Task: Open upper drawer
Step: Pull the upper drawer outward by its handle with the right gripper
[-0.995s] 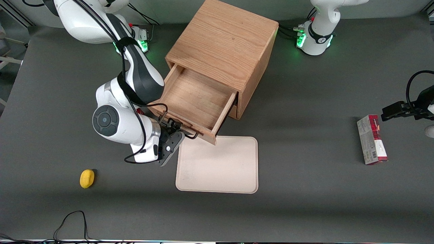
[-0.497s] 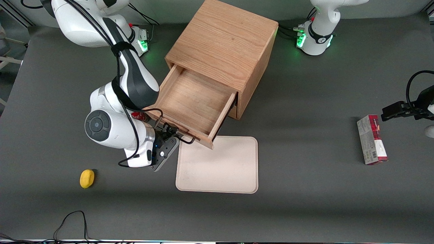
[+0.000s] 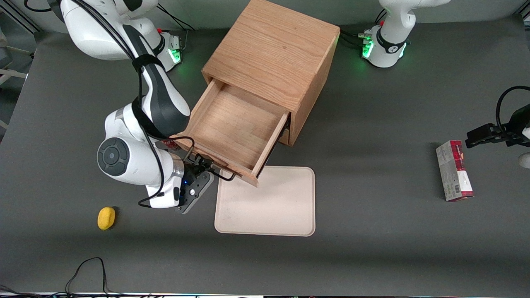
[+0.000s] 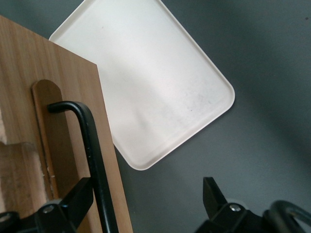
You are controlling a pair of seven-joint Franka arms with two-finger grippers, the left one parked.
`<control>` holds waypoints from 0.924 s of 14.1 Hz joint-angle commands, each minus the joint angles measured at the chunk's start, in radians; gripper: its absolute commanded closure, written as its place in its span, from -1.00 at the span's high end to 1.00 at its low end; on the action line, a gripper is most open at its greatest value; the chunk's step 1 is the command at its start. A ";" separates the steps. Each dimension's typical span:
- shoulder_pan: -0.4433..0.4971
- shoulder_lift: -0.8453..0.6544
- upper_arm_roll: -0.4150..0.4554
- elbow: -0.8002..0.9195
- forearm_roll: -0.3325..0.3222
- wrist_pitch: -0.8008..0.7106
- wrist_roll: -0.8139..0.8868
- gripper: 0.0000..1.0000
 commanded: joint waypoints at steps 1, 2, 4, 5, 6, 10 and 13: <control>-0.004 0.035 -0.001 0.064 -0.018 -0.004 -0.015 1.00; -0.004 0.038 -0.001 0.068 -0.022 -0.004 -0.015 1.00; -0.006 0.049 -0.001 0.087 -0.034 -0.004 -0.017 1.00; -0.007 0.049 -0.001 0.090 -0.034 -0.004 -0.017 1.00; -0.017 0.050 -0.001 0.094 -0.034 -0.004 -0.017 1.00; -0.029 0.053 -0.001 0.111 -0.034 -0.004 -0.017 1.00; -0.033 0.044 -0.001 0.123 -0.034 -0.012 -0.017 1.00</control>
